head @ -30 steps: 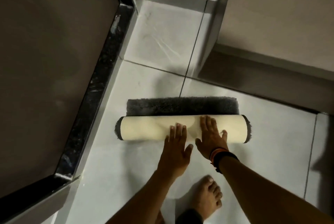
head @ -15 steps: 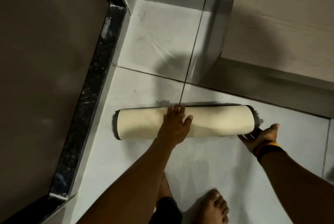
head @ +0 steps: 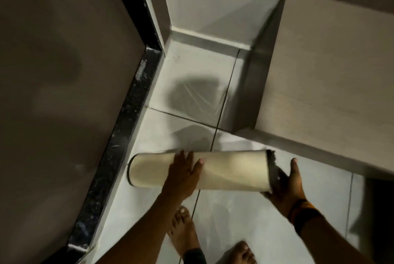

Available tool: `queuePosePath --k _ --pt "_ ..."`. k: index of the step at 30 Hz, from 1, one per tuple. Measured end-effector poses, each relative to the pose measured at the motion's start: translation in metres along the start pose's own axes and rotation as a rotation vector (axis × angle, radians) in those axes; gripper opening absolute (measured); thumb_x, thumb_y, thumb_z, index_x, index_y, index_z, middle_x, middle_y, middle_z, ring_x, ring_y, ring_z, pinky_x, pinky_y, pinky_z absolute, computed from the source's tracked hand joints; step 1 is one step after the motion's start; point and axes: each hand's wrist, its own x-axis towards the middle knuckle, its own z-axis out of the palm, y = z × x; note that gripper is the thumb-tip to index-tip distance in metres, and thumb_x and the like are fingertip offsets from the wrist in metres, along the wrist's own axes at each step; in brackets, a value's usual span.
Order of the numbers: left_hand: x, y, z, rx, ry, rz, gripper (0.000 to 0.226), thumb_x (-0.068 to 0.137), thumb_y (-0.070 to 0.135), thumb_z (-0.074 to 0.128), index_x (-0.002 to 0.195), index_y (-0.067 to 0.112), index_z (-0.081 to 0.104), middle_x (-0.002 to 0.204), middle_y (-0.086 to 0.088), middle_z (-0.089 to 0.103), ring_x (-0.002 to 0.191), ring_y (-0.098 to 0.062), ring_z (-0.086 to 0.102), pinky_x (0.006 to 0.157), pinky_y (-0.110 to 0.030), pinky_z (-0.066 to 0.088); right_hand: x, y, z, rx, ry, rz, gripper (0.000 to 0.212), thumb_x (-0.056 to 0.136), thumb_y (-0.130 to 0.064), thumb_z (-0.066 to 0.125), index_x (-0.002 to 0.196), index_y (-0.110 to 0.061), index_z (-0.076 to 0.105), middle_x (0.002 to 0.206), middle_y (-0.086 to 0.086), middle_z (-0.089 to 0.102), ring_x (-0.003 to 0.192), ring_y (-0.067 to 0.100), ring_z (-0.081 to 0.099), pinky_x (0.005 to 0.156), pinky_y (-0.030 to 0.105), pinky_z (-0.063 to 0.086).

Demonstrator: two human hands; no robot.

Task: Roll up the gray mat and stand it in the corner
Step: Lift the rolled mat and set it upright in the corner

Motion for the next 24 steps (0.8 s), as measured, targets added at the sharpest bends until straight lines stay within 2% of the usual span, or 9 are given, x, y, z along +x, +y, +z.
queuePosePath --k 3,5,7,9,12,15,18,22,24 --pt "-0.078 0.019 -0.014 -0.230 0.113 0.019 0.061 0.101 0.055 0.033 0.157 0.029 0.028 0.167 0.006 0.019 0.155 -0.016 0.014 0.126 -0.042 0.019 -0.059 0.021 0.041 -0.159 -0.027 -0.019 0.070 0.084 -0.081 0.037 0.105 -0.023 0.071 0.118 0.009 0.067 0.108 0.033 0.060 0.089 0.048 0.049" --pt "-0.127 0.041 -0.019 -0.212 0.141 0.024 0.064 0.095 0.065 0.021 0.155 0.043 0.020 0.166 0.019 0.014 0.154 -0.005 0.011 0.126 -0.030 0.018 -0.106 0.032 0.075 -0.313 -0.012 -0.088 0.071 0.083 -0.083 0.032 0.092 -0.028 0.077 0.105 0.003 0.071 0.099 0.028 0.063 0.083 0.045 0.051" --pt "-0.158 0.061 -0.028 -0.115 0.260 0.022 0.068 0.088 0.067 0.011 0.153 0.045 0.018 0.167 0.016 0.013 0.154 -0.006 0.011 0.122 -0.018 0.015 -0.144 0.038 0.106 -0.397 -0.028 -0.148 0.074 0.079 -0.081 0.029 0.085 -0.028 0.081 0.092 -0.005 0.077 0.088 0.018 0.066 0.074 0.038 0.051" --pt "-0.167 0.072 -0.051 -0.249 0.373 0.003 0.080 0.088 0.071 0.012 0.153 0.028 0.033 0.165 0.002 0.027 0.152 -0.017 0.025 0.113 -0.008 0.018 -0.172 0.038 0.131 -0.474 -0.076 -0.196 0.076 0.076 -0.079 0.028 0.084 -0.026 0.081 0.078 -0.008 0.079 0.084 0.015 0.067 0.072 0.037 0.051" --pt "-0.169 0.101 -0.094 -0.435 0.196 -0.141 0.091 0.085 0.074 0.018 0.159 0.022 0.020 0.168 -0.002 0.016 0.153 -0.020 0.022 0.123 -0.027 0.020 -0.213 0.027 0.167 -0.626 -0.173 -0.289 0.068 0.077 -0.080 0.025 0.081 -0.040 0.079 0.082 -0.016 0.077 0.091 0.009 0.064 0.089 0.048 0.054" --pt "-0.165 0.140 -0.129 -0.552 0.439 -0.380 0.095 0.074 0.085 0.024 0.152 0.032 0.039 0.155 -0.006 0.047 0.138 -0.029 0.047 0.119 -0.041 0.032 -0.242 0.008 0.202 -0.781 -0.266 -0.405 0.068 0.080 -0.089 0.018 0.098 -0.050 0.072 0.106 -0.019 0.070 0.104 0.003 0.059 0.107 0.047 0.045" --pt "-0.158 0.172 -0.157 -0.599 0.472 -0.345 0.093 0.077 0.088 0.018 0.142 0.033 0.053 0.144 -0.004 0.058 0.131 -0.028 0.053 0.115 -0.042 0.034 -0.257 -0.021 0.232 -0.864 -0.308 -0.469 0.081 0.072 -0.096 0.018 0.116 -0.047 0.065 0.118 -0.016 0.065 0.117 0.011 0.056 0.112 0.041 0.037" --pt "-0.132 0.224 -0.187 -0.716 0.467 -0.257 0.086 0.082 0.087 0.022 0.138 0.032 0.058 0.136 -0.003 0.064 0.123 -0.025 0.057 0.113 -0.041 0.039 -0.264 -0.085 0.276 -0.892 -0.360 -0.563 0.077 0.071 -0.096 0.022 0.107 -0.045 0.066 0.112 -0.015 0.067 0.111 0.012 0.059 0.106 0.042 0.042" --pt "-0.111 0.253 -0.194 -0.754 0.465 -0.224 0.083 0.084 0.086 0.024 0.135 0.031 0.059 0.123 -0.001 0.068 0.108 -0.021 0.059 0.101 -0.035 0.042 -0.256 -0.119 0.292 -0.870 -0.372 -0.570 0.075 0.070 -0.097 0.026 0.106 -0.045 0.066 0.112 -0.013 0.067 0.109 0.013 0.059 0.105 0.044 0.042"
